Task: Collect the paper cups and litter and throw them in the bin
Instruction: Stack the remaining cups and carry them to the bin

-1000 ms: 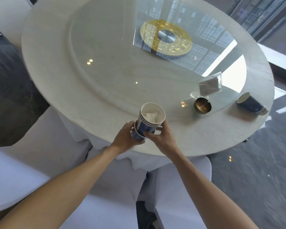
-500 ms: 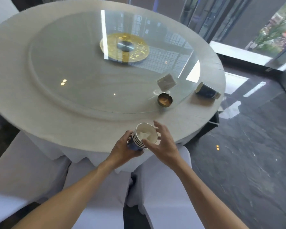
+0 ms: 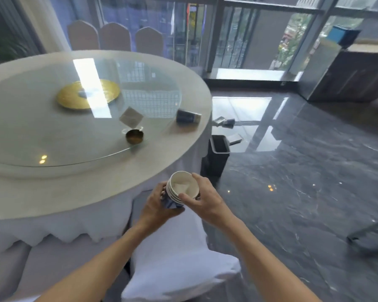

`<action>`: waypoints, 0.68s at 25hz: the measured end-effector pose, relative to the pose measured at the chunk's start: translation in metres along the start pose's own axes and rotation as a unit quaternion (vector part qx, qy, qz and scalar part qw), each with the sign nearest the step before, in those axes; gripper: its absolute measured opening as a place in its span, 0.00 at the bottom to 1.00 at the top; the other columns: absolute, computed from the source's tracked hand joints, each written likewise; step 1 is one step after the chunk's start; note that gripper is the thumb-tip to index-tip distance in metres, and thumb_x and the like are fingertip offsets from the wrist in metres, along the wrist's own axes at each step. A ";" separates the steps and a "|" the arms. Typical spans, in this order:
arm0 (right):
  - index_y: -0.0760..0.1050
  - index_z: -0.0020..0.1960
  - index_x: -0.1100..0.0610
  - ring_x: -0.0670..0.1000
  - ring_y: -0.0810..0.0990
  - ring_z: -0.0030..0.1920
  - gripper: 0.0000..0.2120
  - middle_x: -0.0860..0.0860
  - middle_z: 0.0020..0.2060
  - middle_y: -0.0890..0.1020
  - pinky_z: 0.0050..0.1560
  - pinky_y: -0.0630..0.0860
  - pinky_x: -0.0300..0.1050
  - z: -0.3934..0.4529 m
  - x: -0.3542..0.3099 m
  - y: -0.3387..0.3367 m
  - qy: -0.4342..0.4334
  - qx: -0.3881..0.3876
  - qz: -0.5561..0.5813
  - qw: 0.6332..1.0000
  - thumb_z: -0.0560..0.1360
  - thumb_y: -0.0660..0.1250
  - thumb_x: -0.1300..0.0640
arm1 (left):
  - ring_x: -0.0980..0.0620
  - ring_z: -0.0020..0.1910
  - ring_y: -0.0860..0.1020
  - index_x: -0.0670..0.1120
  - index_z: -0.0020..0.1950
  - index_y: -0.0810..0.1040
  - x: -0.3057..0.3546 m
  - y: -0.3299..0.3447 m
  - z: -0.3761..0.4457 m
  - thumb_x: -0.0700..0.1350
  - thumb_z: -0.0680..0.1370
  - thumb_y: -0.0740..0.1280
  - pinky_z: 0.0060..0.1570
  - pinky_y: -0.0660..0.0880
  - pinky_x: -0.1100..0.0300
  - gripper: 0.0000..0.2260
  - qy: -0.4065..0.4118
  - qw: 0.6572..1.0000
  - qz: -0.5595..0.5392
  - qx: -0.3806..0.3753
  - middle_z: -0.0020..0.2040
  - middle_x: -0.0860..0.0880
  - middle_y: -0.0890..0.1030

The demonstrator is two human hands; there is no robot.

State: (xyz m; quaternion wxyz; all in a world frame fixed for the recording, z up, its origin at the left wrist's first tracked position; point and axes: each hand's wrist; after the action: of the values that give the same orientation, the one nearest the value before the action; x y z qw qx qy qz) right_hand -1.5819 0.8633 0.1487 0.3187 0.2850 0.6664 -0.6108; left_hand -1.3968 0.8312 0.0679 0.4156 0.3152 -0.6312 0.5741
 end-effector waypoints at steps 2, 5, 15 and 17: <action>0.67 0.75 0.48 0.42 0.72 0.65 0.40 0.48 0.65 0.73 0.70 0.71 0.45 -0.026 0.027 -0.039 0.004 0.007 -0.005 1.000 0.68 0.70 0.33 | 0.53 0.52 0.85 0.56 0.63 0.75 0.028 0.043 -0.006 0.46 0.63 0.86 0.51 0.83 0.51 0.33 0.019 1.000 -0.001 -0.006 0.55 0.54 0.86; 0.67 0.74 0.51 0.43 0.72 0.64 0.39 0.48 0.66 0.73 0.68 0.72 0.43 -0.047 0.063 -0.092 0.022 0.032 -0.009 0.999 0.69 0.77 0.41 | 0.62 0.49 0.83 0.61 0.62 0.75 0.067 0.100 -0.012 0.50 0.63 0.85 0.47 0.81 0.63 0.32 0.024 0.999 -0.006 -0.019 0.55 0.56 0.85; 0.62 0.78 0.53 0.39 0.68 0.61 0.45 0.47 0.67 0.70 0.63 0.66 0.36 0.025 0.161 -0.186 0.048 -0.012 -0.034 0.998 0.68 0.79 0.44 | 0.55 0.57 0.82 0.51 0.68 0.74 0.096 0.228 0.064 0.45 0.67 0.85 0.49 0.75 0.77 0.33 -0.029 0.998 -0.058 -0.024 0.59 0.55 0.83; 0.63 0.77 0.53 0.40 0.69 0.61 0.48 0.47 0.68 0.70 0.67 0.71 0.41 0.055 0.177 -0.203 0.049 -0.026 -0.041 0.998 0.63 0.76 0.39 | 0.56 0.55 0.82 0.53 0.68 0.74 0.100 0.246 0.098 0.45 0.66 0.85 0.48 0.76 0.76 0.34 -0.038 0.996 -0.072 -0.025 0.58 0.58 0.83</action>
State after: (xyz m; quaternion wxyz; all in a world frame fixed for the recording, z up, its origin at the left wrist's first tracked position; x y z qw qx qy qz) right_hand -1.8462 0.7883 0.1375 0.2673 0.2789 0.7081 -0.5911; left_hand -1.6737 0.7769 0.0430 0.4386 0.3711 -0.6364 0.5147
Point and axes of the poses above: each hand's wrist, its own z-axis towards the middle knuckle, its own y-axis out of the palm, x = y × z
